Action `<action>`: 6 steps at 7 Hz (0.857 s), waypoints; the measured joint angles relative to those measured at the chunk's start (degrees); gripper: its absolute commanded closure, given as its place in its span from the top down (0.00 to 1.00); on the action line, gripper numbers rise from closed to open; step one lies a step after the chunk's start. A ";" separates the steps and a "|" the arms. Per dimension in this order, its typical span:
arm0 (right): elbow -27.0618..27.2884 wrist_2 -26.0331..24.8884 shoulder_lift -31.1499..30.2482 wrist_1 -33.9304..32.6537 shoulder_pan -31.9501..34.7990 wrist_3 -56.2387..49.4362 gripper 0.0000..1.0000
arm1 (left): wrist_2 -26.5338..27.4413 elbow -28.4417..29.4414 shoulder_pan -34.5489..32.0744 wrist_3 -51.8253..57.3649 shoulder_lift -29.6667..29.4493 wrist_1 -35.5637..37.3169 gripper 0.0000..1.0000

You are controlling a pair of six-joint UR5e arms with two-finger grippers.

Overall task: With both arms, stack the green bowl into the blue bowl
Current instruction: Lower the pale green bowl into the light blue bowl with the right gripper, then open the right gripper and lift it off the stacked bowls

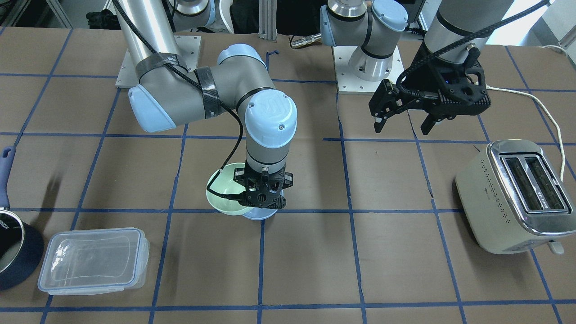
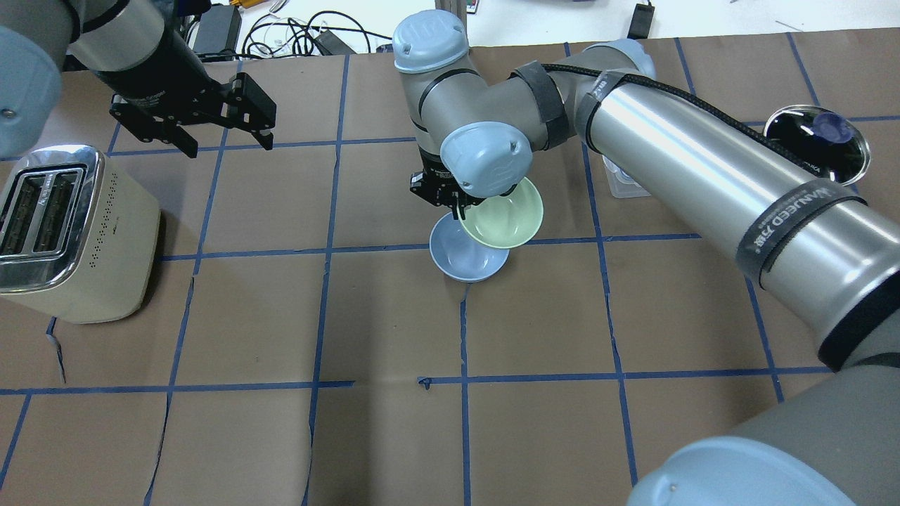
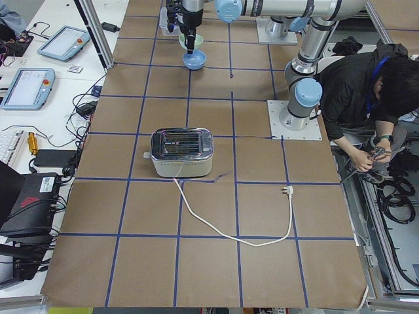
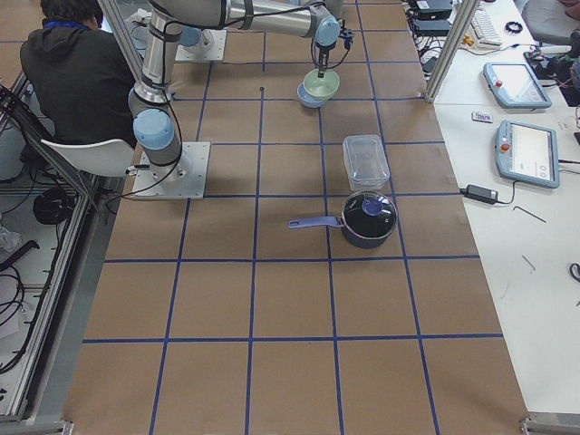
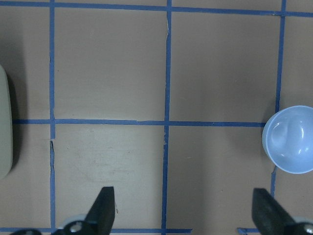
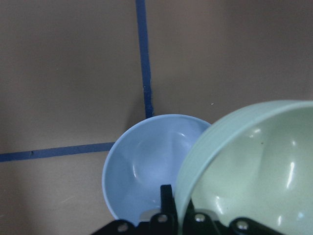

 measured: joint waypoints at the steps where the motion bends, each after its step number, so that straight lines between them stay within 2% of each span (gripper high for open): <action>1: -0.17 1.67 0.46 -0.01 0.86 0.17 0.00 | -0.01 -0.23 0.03 0.07 0.04 0.04 1.00; 5: 0.02 1.83 1.89 -0.04 3.70 0.76 0.00 | -0.25 -0.35 0.14 0.16 0.07 -0.02 1.00; 6: 0.06 1.31 1.99 -0.02 3.73 0.64 0.30 | -0.25 -0.50 0.10 0.16 0.09 -0.05 1.00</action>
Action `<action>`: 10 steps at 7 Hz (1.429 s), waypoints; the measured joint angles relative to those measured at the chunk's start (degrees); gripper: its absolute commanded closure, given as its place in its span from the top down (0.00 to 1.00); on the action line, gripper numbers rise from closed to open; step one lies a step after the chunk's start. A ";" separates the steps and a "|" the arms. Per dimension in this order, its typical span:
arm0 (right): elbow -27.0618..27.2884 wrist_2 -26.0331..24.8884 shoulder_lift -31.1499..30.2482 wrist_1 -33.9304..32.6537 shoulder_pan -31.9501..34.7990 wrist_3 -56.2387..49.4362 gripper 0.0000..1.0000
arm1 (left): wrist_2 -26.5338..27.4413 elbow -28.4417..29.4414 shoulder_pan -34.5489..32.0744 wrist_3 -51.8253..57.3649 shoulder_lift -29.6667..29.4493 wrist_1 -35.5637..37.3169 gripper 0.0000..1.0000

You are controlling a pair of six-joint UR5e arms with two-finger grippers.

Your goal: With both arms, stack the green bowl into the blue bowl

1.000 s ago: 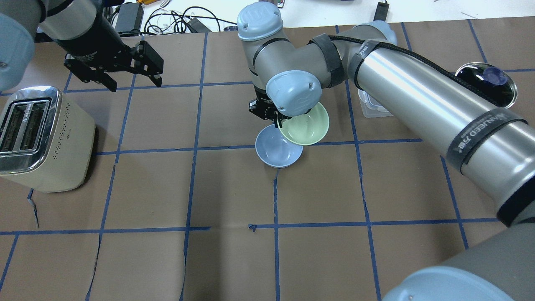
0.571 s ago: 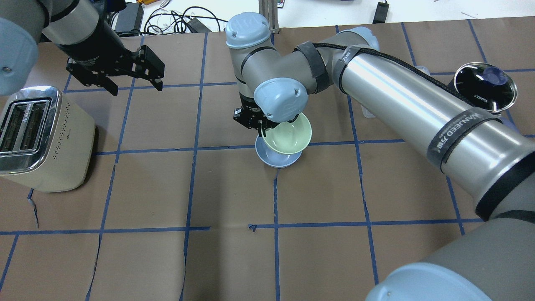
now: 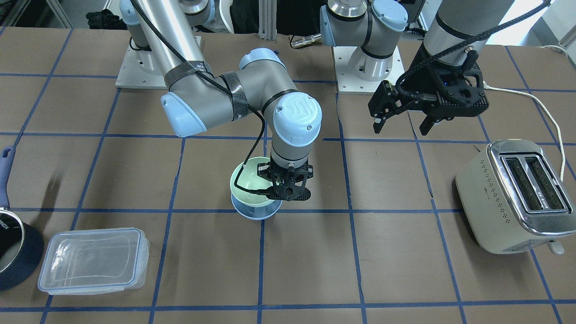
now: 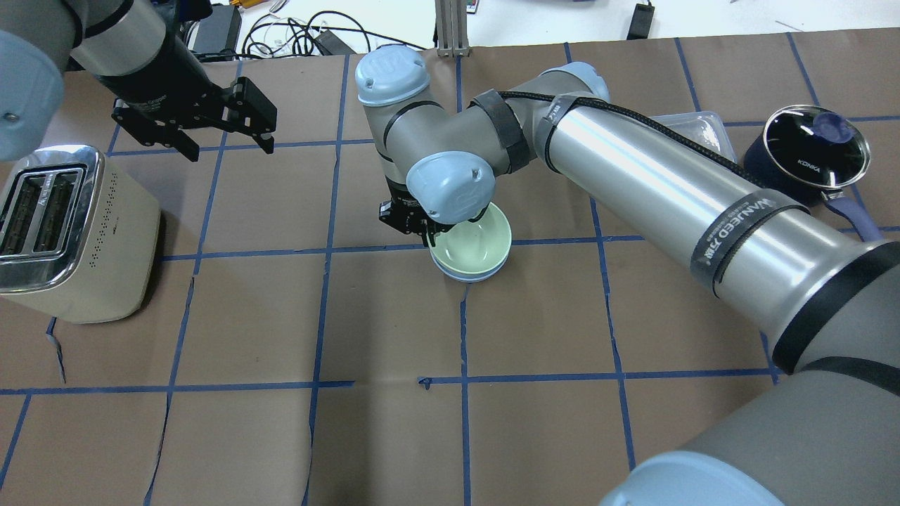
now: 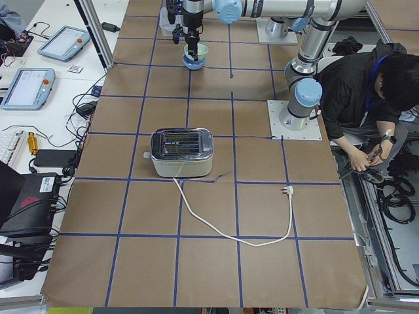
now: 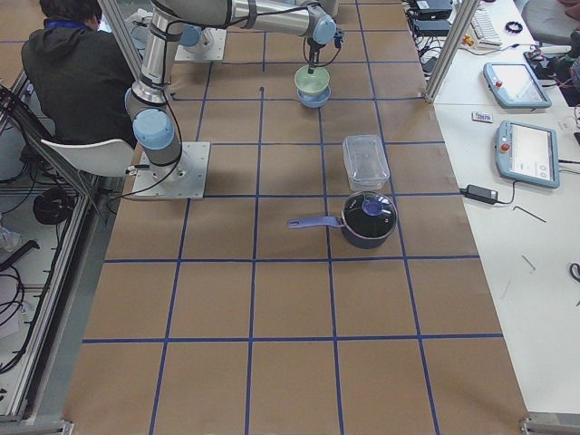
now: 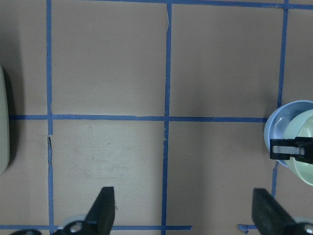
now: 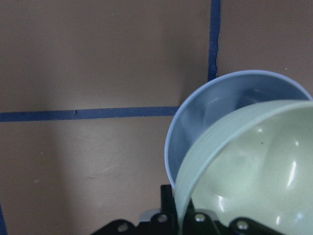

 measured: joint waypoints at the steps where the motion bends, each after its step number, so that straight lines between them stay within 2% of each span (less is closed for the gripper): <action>1: 0.02 -1.12 0.28 0.04 0.05 -0.38 0.79 | 0.04 -0.38 -0.03 0.00 0.11 0.02 1.00; 2: 0.03 -2.33 0.73 -0.03 0.09 -0.72 1.00 | 0.12 -0.76 0.00 0.00 0.25 0.12 1.00; 5: -1.33 -2.88 0.69 0.16 -0.25 -0.71 1.00 | 0.10 -0.98 0.03 0.00 0.41 0.29 1.00; 7: -5.42 -2.24 -0.54 2.71 -2.83 -0.69 1.00 | 0.09 -0.99 0.04 0.00 0.41 0.32 1.00; 10: -7.26 -0.20 -7.42 10.91 -14.68 -5.80 0.99 | 0.07 -1.00 0.04 0.00 0.41 0.32 1.00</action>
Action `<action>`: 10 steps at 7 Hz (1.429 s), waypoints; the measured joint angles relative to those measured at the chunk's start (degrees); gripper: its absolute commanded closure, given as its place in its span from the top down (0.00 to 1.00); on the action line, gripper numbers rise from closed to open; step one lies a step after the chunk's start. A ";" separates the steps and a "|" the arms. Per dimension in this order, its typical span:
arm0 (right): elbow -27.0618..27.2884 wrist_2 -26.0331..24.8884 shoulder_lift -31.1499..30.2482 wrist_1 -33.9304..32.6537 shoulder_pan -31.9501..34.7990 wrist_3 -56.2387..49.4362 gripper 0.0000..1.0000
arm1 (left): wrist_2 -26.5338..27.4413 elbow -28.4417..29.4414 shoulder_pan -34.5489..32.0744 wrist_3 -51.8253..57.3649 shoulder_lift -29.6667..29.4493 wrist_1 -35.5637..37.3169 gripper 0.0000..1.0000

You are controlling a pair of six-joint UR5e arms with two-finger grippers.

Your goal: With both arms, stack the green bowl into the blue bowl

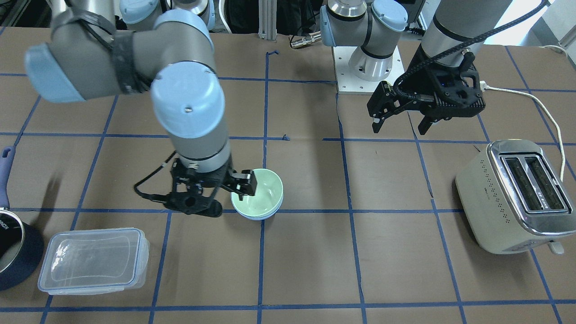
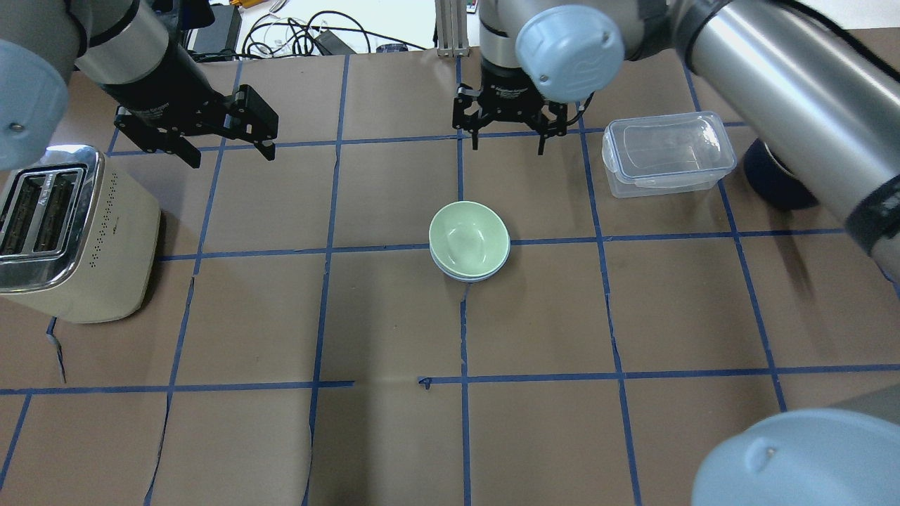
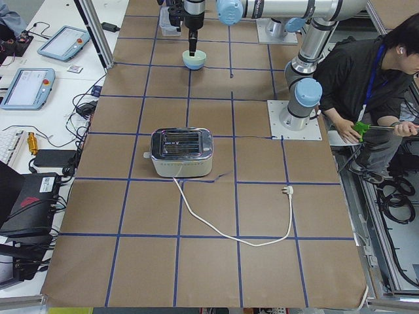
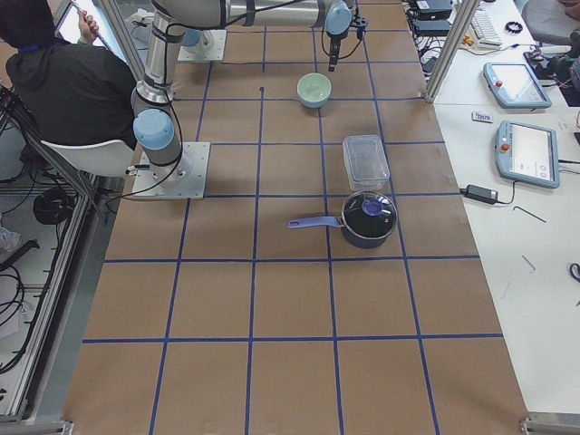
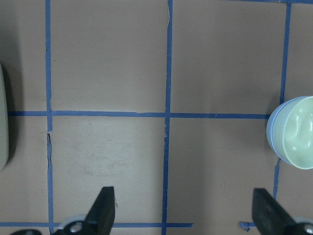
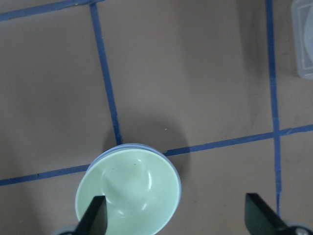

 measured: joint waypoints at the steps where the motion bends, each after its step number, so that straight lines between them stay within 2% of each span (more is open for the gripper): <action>1: 0.15 -0.04 -2.34 2.44 -3.24 -3.53 0.95 | -0.02 0.00 0.00 0.00 0.00 0.00 1.00; 2: 0.41 -0.25 -4.83 4.97 -5.95 -5.40 1.00 | -0.02 0.00 0.00 0.00 0.00 0.00 1.00; 5: 0.79 -0.21 -9.78 13.19 -10.60 -8.62 1.00 | -0.01 0.00 0.00 0.00 0.00 0.00 1.00; 8: 1.62 -0.40 -12.59 14.65 -10.89 -18.68 0.98 | 0.02 0.00 0.00 0.00 0.00 0.00 1.00; 10: 6.44 -0.73 -16.98 14.31 -10.96 -22.28 0.97 | 0.00 0.02 0.00 0.00 0.00 0.00 1.00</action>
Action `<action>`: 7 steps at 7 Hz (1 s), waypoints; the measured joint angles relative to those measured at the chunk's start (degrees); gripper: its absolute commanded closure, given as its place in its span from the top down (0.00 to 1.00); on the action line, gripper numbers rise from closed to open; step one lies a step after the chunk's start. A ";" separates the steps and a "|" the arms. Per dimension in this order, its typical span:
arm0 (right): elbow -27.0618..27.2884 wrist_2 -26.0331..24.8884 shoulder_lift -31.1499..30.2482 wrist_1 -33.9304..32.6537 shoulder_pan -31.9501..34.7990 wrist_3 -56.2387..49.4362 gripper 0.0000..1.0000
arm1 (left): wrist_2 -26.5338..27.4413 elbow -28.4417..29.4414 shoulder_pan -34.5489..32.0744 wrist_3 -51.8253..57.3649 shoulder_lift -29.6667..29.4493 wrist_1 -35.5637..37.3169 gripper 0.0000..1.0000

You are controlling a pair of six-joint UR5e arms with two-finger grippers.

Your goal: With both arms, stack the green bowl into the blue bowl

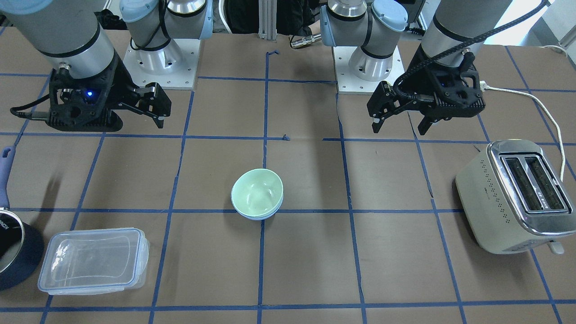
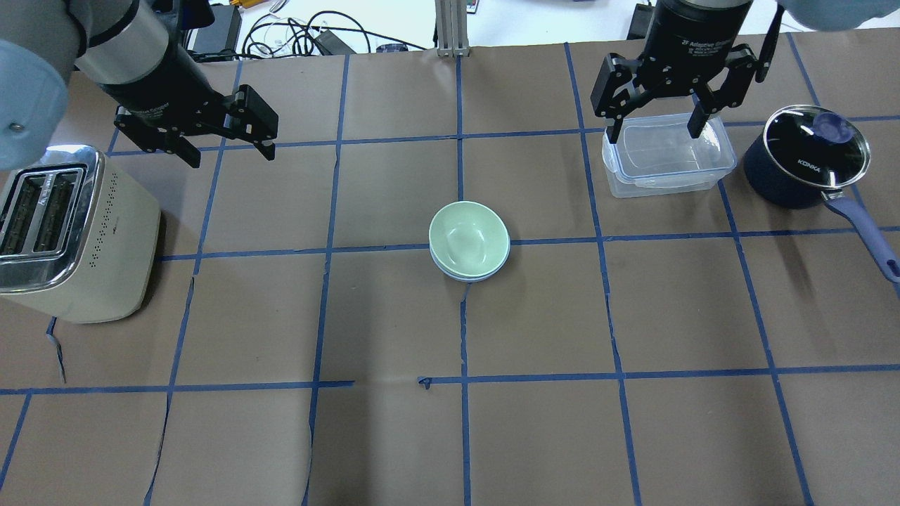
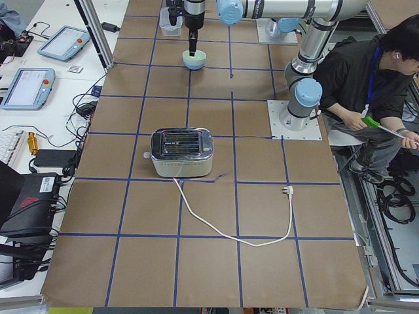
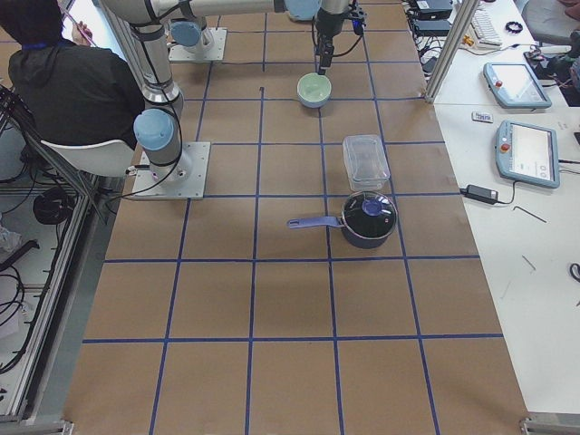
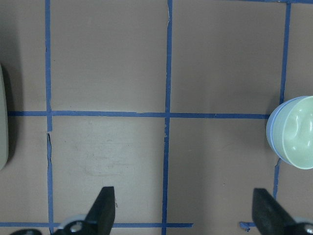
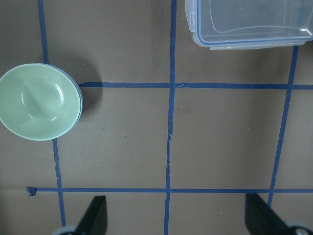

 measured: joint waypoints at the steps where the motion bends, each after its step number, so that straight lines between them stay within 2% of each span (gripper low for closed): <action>1: 3.06 -0.04 -2.18 -0.56 -0.07 -0.31 0.97 | -0.04 0.04 0.00 0.00 0.00 0.02 1.00; 3: 6.05 -0.06 -4.74 -1.11 -0.14 0.11 0.97 | -0.07 0.06 -0.02 0.00 0.00 0.08 1.00; 7: 6.48 0.02 -5.75 -1.69 -0.35 2.71 0.97 | -0.11 0.28 -0.01 0.04 -0.06 0.25 1.00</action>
